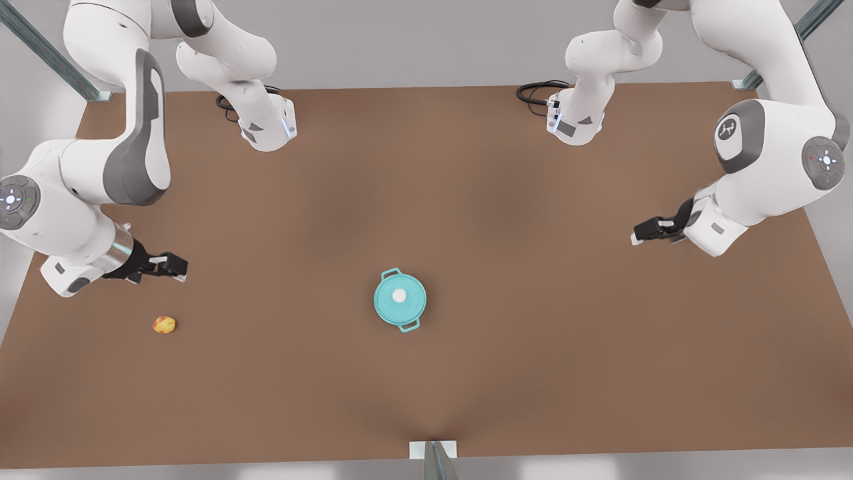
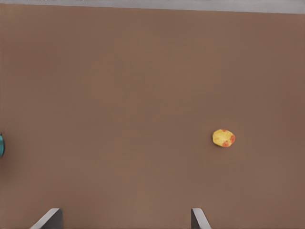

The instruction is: Open the pot lid and put the potato into the pot

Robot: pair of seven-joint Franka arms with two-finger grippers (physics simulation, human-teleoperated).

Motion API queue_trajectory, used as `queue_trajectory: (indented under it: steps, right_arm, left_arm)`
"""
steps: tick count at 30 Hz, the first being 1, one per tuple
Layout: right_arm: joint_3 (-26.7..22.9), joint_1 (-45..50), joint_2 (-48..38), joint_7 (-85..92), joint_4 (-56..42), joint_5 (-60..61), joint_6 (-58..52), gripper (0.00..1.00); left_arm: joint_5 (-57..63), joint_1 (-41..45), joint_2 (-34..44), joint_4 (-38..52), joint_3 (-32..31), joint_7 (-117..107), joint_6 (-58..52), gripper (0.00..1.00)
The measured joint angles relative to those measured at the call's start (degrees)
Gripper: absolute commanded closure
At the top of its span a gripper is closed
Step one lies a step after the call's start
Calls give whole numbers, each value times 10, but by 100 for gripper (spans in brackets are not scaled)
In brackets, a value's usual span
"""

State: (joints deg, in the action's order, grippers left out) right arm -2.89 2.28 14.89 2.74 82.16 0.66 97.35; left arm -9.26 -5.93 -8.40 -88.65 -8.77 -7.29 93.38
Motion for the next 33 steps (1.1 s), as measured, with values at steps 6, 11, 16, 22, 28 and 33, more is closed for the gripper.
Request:
queue_trajectory:
  steps: [6, 11, 16, 22, 28, 33]
  right_arm:
    - [0, 1, 3, 7, 0, 0, 14, 0]
    - [0, 1, 3, 11, 0, 0, 18, 0]
    - [0, 1, 4, 14, 1, 0, 20, 0]
    - [-2, 80, 34, 49, -1, -53, 18, 0]
    - [-5, 60, 79, 165, 34, -76, 86, 0]
    - [-5, -7, 122, 287, 86, -83, 218, 0]
  left_arm:
    - [-1, 2, -24, 18, 0, -15, 17, 0]
    - [14, 154, -61, 41, -7, -48, 21, 0]
    - [69, 336, -184, 104, -8, -130, 66, 0]
    - [134, 432, -328, 178, -7, -255, 158, 0]
    - [173, 482, -408, 246, -4, -370, 222, 0]
    - [197, 484, -429, 252, 4, -441, 262, 0]
